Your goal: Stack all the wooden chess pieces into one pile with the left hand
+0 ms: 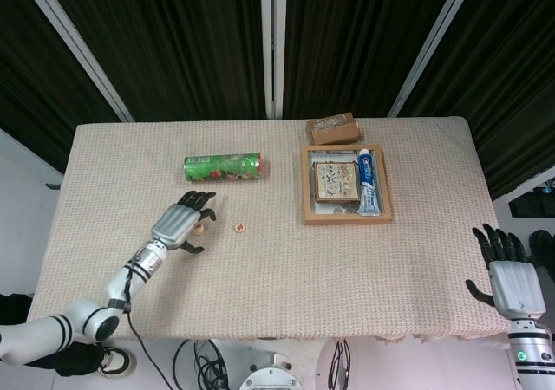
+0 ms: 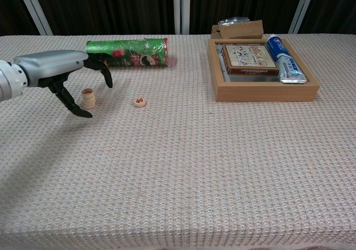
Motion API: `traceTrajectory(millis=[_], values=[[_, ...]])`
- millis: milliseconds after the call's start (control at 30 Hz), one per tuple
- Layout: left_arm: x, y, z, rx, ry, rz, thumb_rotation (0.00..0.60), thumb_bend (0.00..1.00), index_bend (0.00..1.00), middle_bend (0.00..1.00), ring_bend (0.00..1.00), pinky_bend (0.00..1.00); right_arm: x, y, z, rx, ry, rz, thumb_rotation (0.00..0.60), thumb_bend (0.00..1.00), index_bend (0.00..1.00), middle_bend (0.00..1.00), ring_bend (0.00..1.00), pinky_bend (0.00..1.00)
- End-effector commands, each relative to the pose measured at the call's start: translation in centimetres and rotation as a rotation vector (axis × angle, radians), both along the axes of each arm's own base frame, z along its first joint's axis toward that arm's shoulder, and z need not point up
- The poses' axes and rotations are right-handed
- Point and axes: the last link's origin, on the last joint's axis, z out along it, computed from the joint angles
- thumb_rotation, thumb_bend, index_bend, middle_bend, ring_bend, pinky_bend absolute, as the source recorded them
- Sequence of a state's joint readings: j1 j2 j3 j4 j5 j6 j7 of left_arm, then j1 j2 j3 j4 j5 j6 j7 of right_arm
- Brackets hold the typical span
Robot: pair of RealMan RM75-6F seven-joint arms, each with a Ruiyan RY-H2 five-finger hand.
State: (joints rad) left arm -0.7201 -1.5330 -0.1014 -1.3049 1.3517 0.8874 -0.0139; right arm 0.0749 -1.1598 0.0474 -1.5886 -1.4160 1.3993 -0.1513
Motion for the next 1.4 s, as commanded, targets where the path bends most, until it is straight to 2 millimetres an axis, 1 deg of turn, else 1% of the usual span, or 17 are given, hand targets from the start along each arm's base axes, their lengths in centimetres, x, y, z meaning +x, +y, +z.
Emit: traceTrajectory(millis=[33, 200, 333, 500, 633, 767, 900, 1133, 1300, 1400], values=[[1.6, 0.3, -0.2, 0.017, -0.034, -0.02, 0.6, 0.07, 0.32, 0.01, 0.0, 0.0, 0.0, -0.1, 0.0, 0.001, -0.001, 0.001, 0.6, 0.17, 0.0, 0.0, 0.0, 0.0], [3.5, 0.5, -1.4, 0.017, -0.052, 0.013, 0.6, 0.08, 0.32, 0.02, 0.0, 0.0, 0.0, -0.2, 0.0, 0.0, -0.008, 0.004, 0.6, 0.17, 0.0, 0.0, 0.0, 0.0], [4.9, 0.5, -2.9, 0.003, -0.043, 0.066, 0.6, 0.09, 0.34, 0.02, 0.0, 0.0, -0.1, -0.2, 0.1, -0.006, -0.014, 0.008, 0.6, 0.17, 0.0, 0.0, 0.0, 0.0], [5.9, 0.3, -4.4, -0.006, -0.01, 0.119, 0.6, 0.13, 0.36, 0.02, 0.0, 0.0, -0.3, -0.2, 0.3, -0.013, -0.022, 0.009, 0.6, 0.17, 0.0, 0.0, 0.0, 0.0], [6.7, 0.2, -5.1, 0.025, 0.043, 0.12, 0.6, 0.14, 0.38, 0.02, 0.0, 0.0, -0.5, -0.1, 0.6, -0.022, -0.028, 0.007, 0.6, 0.17, 0.0, 0.0, 0.0, 0.0], [7.5, 0.4, -5.2, 0.054, 0.048, 0.135, 0.6, 0.15, 0.39, 0.03, 0.0, 0.0, -0.7, -0.1, 0.8, -0.025, -0.032, 0.005, 0.6, 0.17, 0.0, 0.0, 0.0, 0.0], [7.7, 0.4, -5.5, 0.058, 0.057, 0.154, 0.6, 0.18, 0.42, 0.06, 0.0, 0.0, -0.9, 0.0, 0.8, -0.027, -0.039, 0.004, 0.6, 0.17, 0.0, 0.0, 0.0, 0.0], [7.9, 0.6, -6.3, 0.043, 0.067, 0.165, 0.6, 0.19, 0.43, 0.06, 0.0, 0.0, -1.0, 0.1, 1.1, -0.038, -0.047, 0.005, 0.6, 0.17, 0.0, 0.0, 0.0, 0.0], [8.0, 0.8, -6.4, 0.046, 0.064, 0.154, 0.6, 0.24, 0.43, 0.06, 0.0, 0.0, -1.2, 0.2, 1.2, -0.039, -0.047, 0.003, 0.6, 0.17, 0.0, 0.0, 0.0, 0.0], [7.8, 0.8, -6.6, 0.039, 0.07, 0.154, 0.6, 0.25, 0.43, 0.06, 0.0, 0.0, -1.2, 0.2, 1.2, -0.039, -0.047, 0.002, 0.6, 0.17, 0.0, 0.0, 0.0, 0.0]])
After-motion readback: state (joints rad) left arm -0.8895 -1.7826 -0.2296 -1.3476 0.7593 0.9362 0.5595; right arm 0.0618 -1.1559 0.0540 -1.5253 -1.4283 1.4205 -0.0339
